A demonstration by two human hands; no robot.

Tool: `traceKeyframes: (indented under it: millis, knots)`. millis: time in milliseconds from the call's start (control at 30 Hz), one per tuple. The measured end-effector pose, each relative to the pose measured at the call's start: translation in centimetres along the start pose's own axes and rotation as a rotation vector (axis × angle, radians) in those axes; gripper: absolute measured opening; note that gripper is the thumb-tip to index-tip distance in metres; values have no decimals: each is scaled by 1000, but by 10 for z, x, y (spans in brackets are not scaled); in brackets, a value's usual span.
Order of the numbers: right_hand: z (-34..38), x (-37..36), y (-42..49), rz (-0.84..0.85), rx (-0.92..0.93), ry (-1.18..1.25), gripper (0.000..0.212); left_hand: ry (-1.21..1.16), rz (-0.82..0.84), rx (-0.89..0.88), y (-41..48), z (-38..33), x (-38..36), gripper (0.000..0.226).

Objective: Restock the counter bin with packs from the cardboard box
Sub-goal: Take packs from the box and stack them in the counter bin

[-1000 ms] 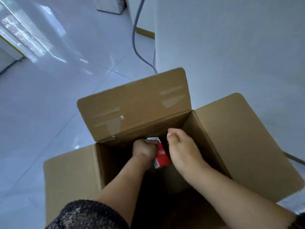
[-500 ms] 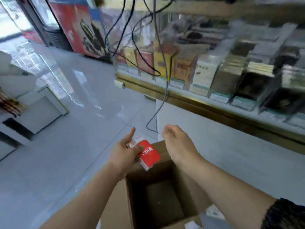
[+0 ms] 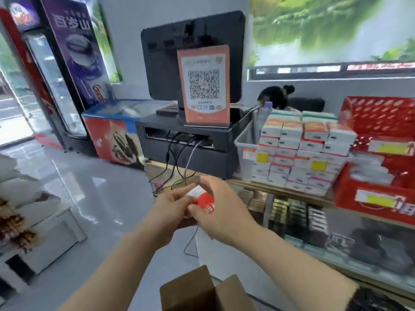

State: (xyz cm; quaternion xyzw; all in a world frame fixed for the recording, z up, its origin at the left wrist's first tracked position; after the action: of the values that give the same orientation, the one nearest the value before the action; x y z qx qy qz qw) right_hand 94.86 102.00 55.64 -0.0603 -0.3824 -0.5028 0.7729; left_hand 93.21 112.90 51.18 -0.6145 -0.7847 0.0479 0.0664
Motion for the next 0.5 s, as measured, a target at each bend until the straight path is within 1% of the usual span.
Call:
traceKeyframes:
  millis: [100, 200, 367, 500]
  knots:
    - [13, 33, -9, -16, 31, -165, 70, 4, 26, -7, -10, -27, -23, 27]
    - [12, 59, -8, -34, 4, -255, 73, 2, 40, -24, -3, -51, -41, 24]
    - [2, 96, 14, -141, -65, -319, 54, -20, 113, -50, 26, -89, -75, 18]
    - [-8, 121, 29, -217, -110, -357, 50, -43, 188, -72, 58, -111, -101, 17]
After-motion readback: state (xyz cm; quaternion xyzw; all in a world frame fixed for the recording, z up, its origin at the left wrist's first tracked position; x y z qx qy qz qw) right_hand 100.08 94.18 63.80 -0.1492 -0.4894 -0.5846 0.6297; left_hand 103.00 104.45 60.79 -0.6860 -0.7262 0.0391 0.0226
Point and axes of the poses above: each hand's wrist, its own y-axis towards the middle knuckle, its own x-axis out of the back of the hand, z = x × y, the point moved 10 cm from there along y, towards the middle knuckle
